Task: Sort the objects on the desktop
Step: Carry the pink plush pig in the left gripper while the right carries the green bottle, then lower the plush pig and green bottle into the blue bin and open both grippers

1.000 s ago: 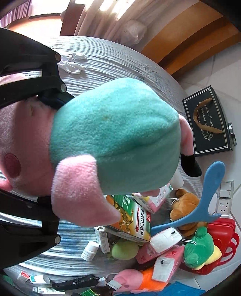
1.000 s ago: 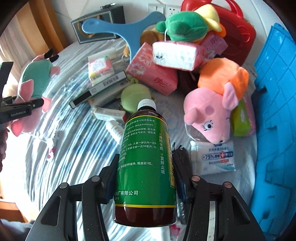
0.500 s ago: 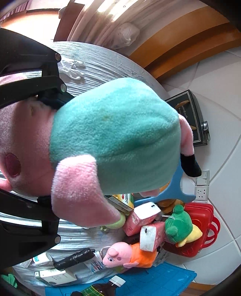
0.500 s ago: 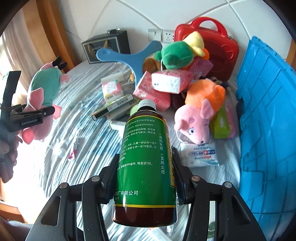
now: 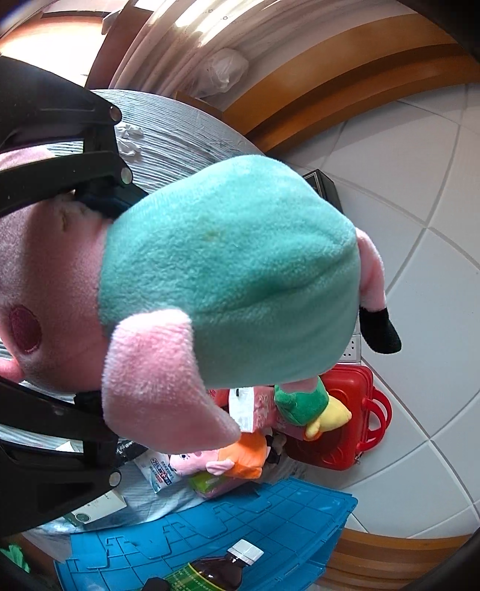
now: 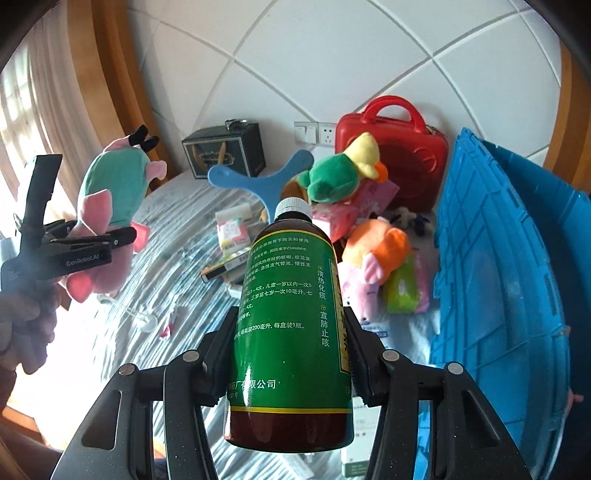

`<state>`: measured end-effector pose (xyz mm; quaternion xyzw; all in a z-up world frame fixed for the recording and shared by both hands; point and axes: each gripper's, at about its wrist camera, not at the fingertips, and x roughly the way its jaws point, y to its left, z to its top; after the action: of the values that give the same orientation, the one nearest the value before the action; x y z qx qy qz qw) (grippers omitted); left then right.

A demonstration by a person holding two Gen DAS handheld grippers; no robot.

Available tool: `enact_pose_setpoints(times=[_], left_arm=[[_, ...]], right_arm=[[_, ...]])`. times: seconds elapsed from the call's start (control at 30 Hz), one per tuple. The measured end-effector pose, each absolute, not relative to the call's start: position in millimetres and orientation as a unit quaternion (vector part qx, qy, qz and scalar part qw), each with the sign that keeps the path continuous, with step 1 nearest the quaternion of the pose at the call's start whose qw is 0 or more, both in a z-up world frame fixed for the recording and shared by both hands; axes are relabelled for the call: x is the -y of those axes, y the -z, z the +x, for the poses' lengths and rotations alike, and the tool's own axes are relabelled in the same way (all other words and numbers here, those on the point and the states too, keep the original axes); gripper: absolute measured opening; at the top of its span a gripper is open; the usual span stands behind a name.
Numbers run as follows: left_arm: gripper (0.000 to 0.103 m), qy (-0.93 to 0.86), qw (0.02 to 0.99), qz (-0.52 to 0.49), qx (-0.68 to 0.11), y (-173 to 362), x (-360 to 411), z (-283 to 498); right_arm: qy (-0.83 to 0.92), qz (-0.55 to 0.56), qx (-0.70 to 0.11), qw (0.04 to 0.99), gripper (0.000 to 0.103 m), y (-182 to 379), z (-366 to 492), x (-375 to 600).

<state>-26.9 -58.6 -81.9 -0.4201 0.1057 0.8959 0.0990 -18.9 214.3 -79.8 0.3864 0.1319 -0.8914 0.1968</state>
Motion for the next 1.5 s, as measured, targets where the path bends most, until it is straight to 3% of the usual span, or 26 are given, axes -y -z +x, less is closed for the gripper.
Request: enact_pose_setpoints(times=[0.77, 1.17, 1.4, 1.5], left_arm=[[0.068, -0.887, 0.279, -0.342, -0.135, -28.1, -195.8, 34.5], [0.068, -0.862, 0.371, -0.3, -0.173, -75.6, -359.1, 55.0], [0.068, -0.844, 0.397, -0.308, -0.187, -63.2, -440.8, 60.5], [0.075, -0.832, 0.411, -0.323, -0.186, -56.9, -469.0, 59.0]], right_arm=[[0.939, 0.308, -0.093, 0.122, 0.051, -39.4, 5.9, -396.6], [0.949, 0.308, -0.052, 0.043, 0.051, -46.0, 8.7, -486.8], [0.947, 0.318, -0.041, 0.012, 0.051, -42.1, 7.5, -519.7], [0.945, 0.325, -0.038, -0.005, 0.051, -38.7, 2.2, -533.1]])
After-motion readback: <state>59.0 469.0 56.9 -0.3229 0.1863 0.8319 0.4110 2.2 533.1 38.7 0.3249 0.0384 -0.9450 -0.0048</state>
